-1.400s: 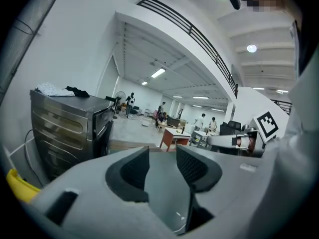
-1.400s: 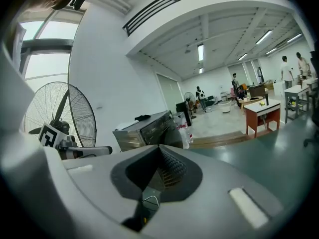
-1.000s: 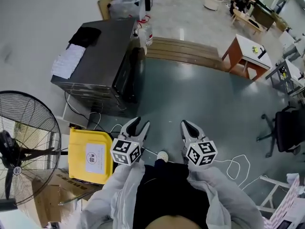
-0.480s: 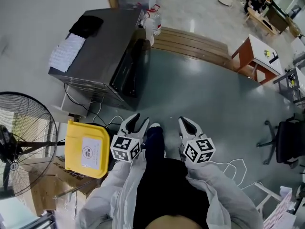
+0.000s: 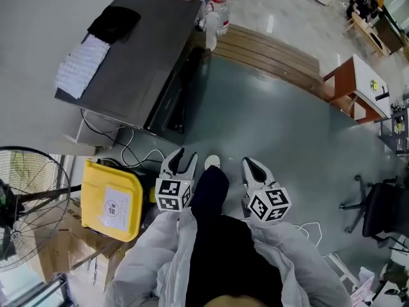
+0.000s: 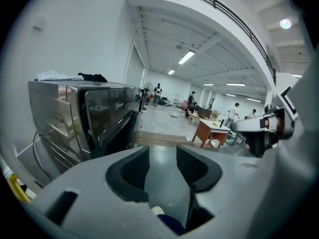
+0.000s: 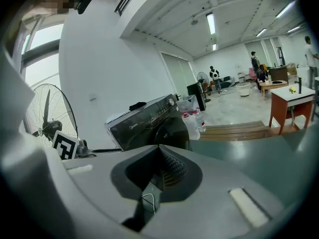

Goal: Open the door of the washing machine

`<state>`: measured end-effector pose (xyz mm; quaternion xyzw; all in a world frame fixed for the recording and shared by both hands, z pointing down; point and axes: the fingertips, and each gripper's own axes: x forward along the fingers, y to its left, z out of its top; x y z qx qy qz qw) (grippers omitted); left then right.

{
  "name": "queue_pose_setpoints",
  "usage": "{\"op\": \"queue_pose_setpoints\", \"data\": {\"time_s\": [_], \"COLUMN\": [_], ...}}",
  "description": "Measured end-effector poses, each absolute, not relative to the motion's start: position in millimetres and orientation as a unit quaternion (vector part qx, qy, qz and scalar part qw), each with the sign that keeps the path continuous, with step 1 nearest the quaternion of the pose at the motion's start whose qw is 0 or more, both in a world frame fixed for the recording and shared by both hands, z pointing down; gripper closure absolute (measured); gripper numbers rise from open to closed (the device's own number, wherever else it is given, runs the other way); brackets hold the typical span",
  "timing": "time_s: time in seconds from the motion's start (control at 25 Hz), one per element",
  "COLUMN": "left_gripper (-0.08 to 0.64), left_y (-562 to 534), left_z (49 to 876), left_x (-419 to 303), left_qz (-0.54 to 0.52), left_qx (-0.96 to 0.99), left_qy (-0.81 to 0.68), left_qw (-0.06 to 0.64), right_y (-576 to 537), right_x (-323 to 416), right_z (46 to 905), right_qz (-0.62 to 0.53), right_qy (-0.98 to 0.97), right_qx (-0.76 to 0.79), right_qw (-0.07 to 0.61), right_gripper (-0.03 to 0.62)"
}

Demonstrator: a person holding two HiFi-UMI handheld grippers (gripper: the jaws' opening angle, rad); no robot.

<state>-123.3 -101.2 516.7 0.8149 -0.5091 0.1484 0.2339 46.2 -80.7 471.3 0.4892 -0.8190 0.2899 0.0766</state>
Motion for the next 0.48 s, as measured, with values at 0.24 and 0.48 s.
{"op": "queue_pose_setpoints", "data": {"time_s": [0.24, 0.48], "left_gripper": [0.399, 0.399], "left_y": [-168, -206], "left_z": [586, 652], "left_x": [-140, -152], "left_qz": [0.174, 0.219], "left_qx": [0.773, 0.737], "left_qy": [-0.559, -0.59], "left_qw": [0.244, 0.248], "right_y": [-144, -177], "right_x": [44, 52], "right_z": [525, 582], "right_qz": [0.318, 0.362], "right_qy": [-0.809, -0.787], "right_qx": [0.483, 0.482], "right_qw": [0.11, 0.132], "right_gripper": [0.583, 0.583]}}
